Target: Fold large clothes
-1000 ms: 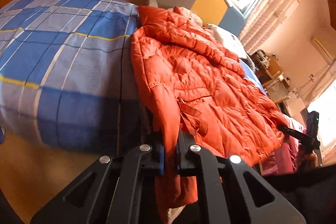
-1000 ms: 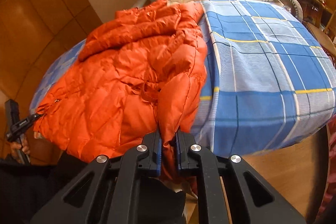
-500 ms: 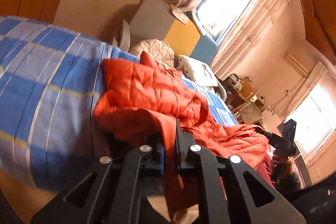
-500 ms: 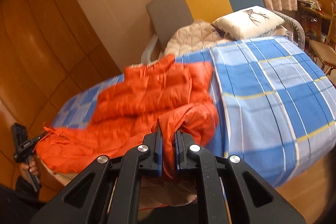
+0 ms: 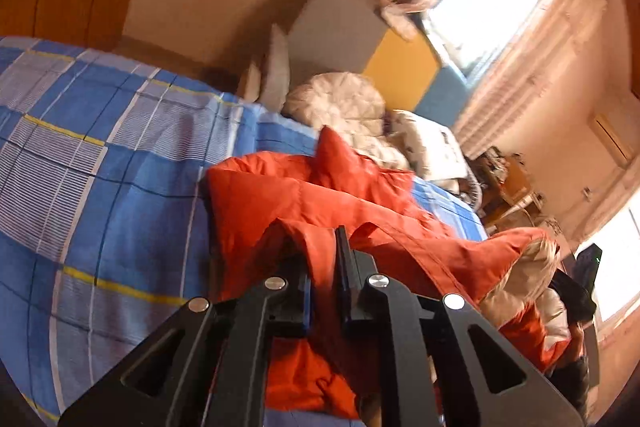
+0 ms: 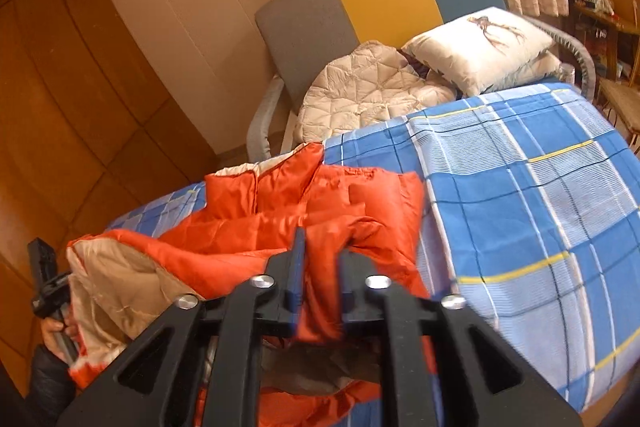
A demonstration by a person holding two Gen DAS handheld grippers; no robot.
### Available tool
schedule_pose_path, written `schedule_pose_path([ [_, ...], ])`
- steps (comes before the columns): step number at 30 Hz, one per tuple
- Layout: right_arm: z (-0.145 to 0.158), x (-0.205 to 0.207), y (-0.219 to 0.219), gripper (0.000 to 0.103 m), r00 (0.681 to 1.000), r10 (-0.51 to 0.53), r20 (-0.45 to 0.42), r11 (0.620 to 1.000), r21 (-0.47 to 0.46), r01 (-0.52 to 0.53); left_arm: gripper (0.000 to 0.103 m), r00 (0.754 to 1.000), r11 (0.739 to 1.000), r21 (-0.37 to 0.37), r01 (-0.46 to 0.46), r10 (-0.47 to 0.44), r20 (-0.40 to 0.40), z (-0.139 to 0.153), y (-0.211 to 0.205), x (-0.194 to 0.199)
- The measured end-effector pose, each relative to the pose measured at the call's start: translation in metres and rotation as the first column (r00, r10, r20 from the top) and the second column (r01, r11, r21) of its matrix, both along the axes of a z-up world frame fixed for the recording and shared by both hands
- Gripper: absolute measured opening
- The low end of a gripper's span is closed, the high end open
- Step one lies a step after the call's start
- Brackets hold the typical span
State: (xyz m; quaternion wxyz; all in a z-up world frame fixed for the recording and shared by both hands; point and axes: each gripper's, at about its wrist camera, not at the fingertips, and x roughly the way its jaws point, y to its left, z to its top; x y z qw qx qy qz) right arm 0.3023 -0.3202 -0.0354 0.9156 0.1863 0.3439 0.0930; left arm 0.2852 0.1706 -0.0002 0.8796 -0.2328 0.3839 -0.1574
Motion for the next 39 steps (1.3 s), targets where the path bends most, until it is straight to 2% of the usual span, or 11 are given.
schedule_pose_path([
  [3, 0.005, 0.008, -0.006, 0.074, 0.999, -0.036, 0.039, 0.998, 0.05, 0.034, 0.024, 0.999, 1.0, 0.011, -0.017, 0.017, -0.037, -0.008, 0.0, 0.019],
  [7, 0.009, 0.003, -0.02, 0.084, 0.994, -0.076, 0.081, 0.991, 0.118, 0.066, 0.092, 0.996, 0.993, -0.084, -0.084, 0.081, -0.04, -0.009, 0.014, 0.026],
  [10, -0.001, -0.012, -0.035, 0.084, 0.991, -0.101, 0.089, 0.984, 0.159, 0.086, 0.097, 0.989, 0.981, -0.133, -0.14, 0.144, 0.016, 0.001, 0.032, 0.017],
  [13, -0.028, -0.024, -0.046, 0.084, 0.992, -0.118, 0.033, 0.984, 0.136, 0.113, 0.097, 0.989, 0.988, -0.066, -0.139, 0.142, 0.033, -0.005, 0.038, 0.007],
  [15, -0.052, -0.027, -0.05, 0.084, 0.993, -0.119, -0.027, 0.984, 0.133, 0.121, 0.096, 0.995, 0.994, -0.022, -0.103, 0.103, 0.01, -0.022, 0.038, -0.003],
  [20, -0.113, -0.024, -0.038, 0.077, 0.982, -0.086, -0.168, 0.986, 0.126, 0.108, 0.063, 0.993, 1.0, -0.004, 0.011, -0.011, -0.117, -0.078, 0.022, -0.022],
  [21, -0.118, -0.023, -0.035, 0.072, 0.981, -0.08, -0.175, 0.986, 0.127, 0.104, 0.056, 0.99, 0.999, -0.017, 0.029, -0.031, -0.135, -0.088, 0.018, -0.026],
  [23, -0.12, -0.022, -0.031, 0.056, 0.981, -0.073, -0.179, 0.987, 0.131, 0.097, 0.025, 0.991, 0.999, -0.036, 0.035, -0.039, -0.131, -0.096, 0.013, -0.034],
  [26, -0.111, -0.027, -0.027, 0.029, 0.984, -0.058, -0.169, 0.987, 0.139, 0.082, 0.01, 0.995, 0.998, -0.053, 0.021, -0.026, -0.096, -0.093, 0.011, -0.047],
  [30, -0.089, -0.056, -0.024, 0.014, 0.992, -0.041, -0.119, 0.994, 0.099, 0.053, 0.006, 0.998, 0.998, -0.048, 0.028, -0.031, -0.06, -0.081, 0.011, -0.069],
  [39, -0.07, -0.132, -0.028, 0.013, 0.994, 0.018, -0.108, 0.998, 0.054, -0.012, 0.005, 0.999, 0.997, -0.072, 0.036, -0.039, -0.036, -0.062, 0.027, -0.161],
])
